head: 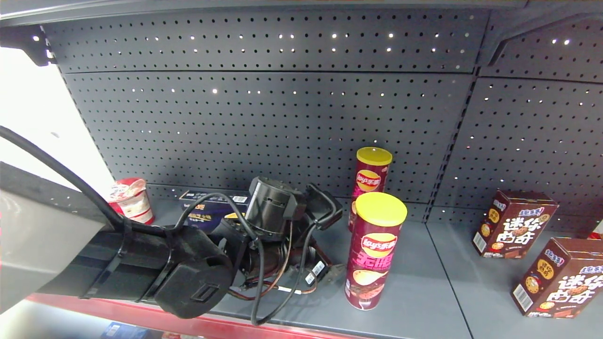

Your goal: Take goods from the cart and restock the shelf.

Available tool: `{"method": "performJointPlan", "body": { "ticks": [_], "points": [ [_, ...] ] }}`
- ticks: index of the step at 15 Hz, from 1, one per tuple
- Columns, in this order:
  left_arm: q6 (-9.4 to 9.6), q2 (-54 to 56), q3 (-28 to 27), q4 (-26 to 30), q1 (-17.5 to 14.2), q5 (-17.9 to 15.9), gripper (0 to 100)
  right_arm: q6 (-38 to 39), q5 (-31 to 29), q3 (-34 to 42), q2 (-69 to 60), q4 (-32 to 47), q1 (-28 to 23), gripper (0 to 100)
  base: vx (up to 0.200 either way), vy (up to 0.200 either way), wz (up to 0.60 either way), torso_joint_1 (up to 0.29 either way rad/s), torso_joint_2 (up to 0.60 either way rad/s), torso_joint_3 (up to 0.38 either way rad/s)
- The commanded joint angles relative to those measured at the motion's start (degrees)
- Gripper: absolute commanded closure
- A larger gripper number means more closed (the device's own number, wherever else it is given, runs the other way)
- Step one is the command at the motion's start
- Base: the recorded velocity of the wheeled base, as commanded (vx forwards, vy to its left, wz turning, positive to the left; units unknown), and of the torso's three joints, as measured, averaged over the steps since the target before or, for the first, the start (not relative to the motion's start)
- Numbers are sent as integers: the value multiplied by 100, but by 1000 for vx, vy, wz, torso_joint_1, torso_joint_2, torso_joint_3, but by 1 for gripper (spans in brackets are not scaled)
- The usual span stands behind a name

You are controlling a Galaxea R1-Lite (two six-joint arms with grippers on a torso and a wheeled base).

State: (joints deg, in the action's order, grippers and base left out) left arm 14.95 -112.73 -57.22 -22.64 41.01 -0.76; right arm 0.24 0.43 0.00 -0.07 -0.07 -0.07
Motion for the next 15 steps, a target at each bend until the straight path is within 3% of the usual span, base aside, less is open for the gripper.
{"method": "performJointPlan", "body": {
  "ticks": [1,12,15],
  "points": [
    [0,-39,-8,-4,30,-4,0,2,1,0,7,-1,-1,0,0,0,0,0,0,0],
    [0,-144,-122,5,48,5,0,2,1,0,7,-1,7,0,0,0,0,0,0,0],
    [8,67,-43,14,-93,14,0,2,1,0,7,-1,7,0,0,0,0,0,0,0]
  ]
}}
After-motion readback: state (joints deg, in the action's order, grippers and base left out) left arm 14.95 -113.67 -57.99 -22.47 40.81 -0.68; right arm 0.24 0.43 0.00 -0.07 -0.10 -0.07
